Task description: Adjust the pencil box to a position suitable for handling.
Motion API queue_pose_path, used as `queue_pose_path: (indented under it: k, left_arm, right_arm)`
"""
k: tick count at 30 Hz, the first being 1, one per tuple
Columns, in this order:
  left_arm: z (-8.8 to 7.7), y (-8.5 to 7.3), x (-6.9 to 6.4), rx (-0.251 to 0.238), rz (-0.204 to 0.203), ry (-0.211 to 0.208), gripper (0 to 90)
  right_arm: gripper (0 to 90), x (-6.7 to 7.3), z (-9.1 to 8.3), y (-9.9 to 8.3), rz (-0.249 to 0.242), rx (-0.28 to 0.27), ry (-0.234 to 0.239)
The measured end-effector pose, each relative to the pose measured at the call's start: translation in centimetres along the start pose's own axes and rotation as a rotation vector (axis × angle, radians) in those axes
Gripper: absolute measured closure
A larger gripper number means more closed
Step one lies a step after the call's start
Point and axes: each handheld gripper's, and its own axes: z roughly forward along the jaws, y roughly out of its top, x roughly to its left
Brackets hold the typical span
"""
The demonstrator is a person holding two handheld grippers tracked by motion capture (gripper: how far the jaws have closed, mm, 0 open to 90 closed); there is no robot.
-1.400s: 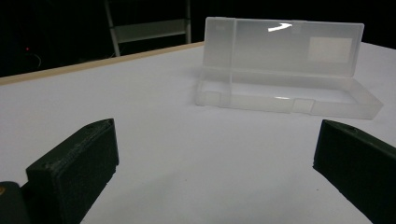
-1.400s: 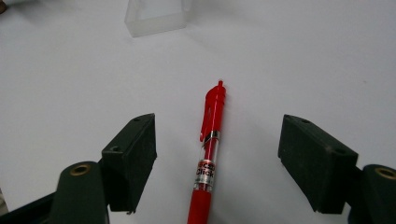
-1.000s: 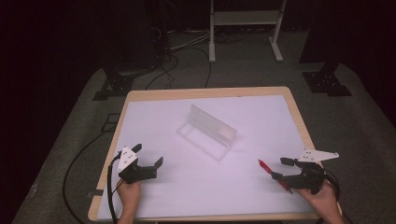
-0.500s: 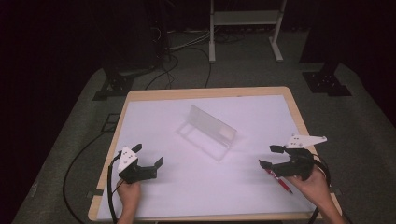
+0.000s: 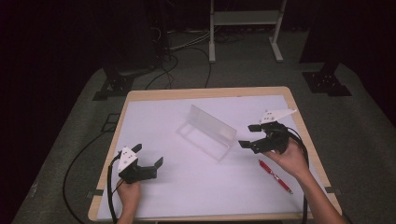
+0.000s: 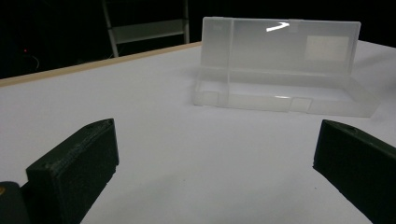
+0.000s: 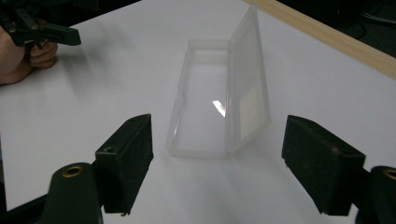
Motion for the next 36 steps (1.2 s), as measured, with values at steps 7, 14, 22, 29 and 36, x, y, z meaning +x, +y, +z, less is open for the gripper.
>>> queue_pose_path:
  k: [7,14,22,29,36]
  left_arm:
    - [0.0,0.0,0.0,-0.001,-0.001,0.0,0.0]
    - [0.0,0.0,0.0,-0.002,0.006,-0.002,0.0]
    - [0.0,0.0,0.0,-0.004,0.0,-0.003,0.0]
    - [0.0,0.0,0.0,-0.005,0.0,-0.004,0.0]
    - [0.0,0.0,0.0,-0.009,-0.006,-0.006,0.0]
  right_arm:
    - [23.9,-0.7,1.4,1.8,-0.007,0.011,0.017]
    - [24.6,-1.7,3.6,3.0,-0.006,0.037,0.021]
    - [24.6,-2.7,5.5,3.9,-0.002,0.06,0.03]
    - [26.2,-3.5,7.8,4.6,-0.011,0.075,0.033]
    - [30.4,-4.3,10.3,5.4,-0.01,0.106,0.029]
